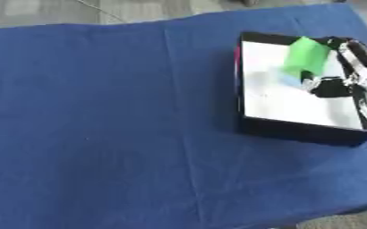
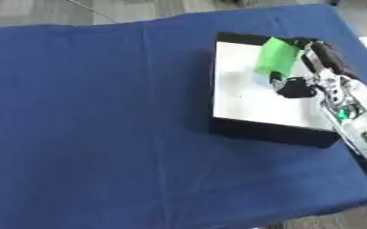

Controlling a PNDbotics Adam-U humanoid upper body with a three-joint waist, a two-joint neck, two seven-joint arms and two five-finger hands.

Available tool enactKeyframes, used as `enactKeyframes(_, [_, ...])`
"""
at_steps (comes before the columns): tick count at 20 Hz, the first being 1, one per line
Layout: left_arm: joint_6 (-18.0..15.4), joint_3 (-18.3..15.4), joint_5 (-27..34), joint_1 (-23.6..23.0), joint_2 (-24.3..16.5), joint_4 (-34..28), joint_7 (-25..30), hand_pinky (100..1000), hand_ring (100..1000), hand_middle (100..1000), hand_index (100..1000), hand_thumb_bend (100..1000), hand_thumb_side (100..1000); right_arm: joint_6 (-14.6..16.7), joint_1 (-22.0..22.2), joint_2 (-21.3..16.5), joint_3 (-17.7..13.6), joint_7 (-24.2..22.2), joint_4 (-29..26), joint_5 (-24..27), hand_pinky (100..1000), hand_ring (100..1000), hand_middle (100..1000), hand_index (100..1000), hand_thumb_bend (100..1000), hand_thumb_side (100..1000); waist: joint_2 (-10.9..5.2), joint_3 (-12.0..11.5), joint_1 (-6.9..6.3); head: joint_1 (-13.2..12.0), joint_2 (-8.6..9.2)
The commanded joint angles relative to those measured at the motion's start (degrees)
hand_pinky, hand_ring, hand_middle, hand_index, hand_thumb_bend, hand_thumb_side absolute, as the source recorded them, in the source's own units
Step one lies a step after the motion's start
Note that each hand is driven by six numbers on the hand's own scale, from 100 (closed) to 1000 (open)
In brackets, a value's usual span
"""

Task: Pick up the objects with one hand, pass them to the other hand, and then place them into the box on the other side of the table.

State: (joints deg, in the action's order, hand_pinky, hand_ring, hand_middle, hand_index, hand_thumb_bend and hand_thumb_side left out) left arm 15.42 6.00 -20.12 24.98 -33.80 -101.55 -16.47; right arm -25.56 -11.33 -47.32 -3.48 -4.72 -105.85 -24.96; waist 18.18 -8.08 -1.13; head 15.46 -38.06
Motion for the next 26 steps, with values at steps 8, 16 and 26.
enactKeyframes(8, [0.46, -1.39, 0.43, 0.30, -2.02, -0.54, -1.01, 849, 683, 723, 822, 147, 560, 4.54, -0.09, -1.87, -2.42, -6.62, -1.31, -5.44, 1000, 1000, 969, 1000, 390, 100, -0.94, -0.04, 0.15, -1.09, 0.43])
enactKeyframes(16, [0.67, -1.88, 0.49, 0.52, -2.37, -0.42, -1.47, 847, 682, 718, 817, 149, 554, 3.22, -0.81, -1.16, -3.54, -2.42, -5.91, -2.00, 965, 1000, 920, 1000, 100, 144, -1.00, -0.08, 0.28, -2.97, 0.43])
enactKeyframes(26, [4.05, -3.37, 0.66, 6.58, -12.28, 11.70, 5.47, 854, 730, 741, 849, 222, 552, 13.12, -2.52, -1.10, -1.97, 14.56, -8.74, 24.67, 982, 1000, 945, 1000, 100, 494, -0.59, -0.15, 0.23, -11.02, 0.41])
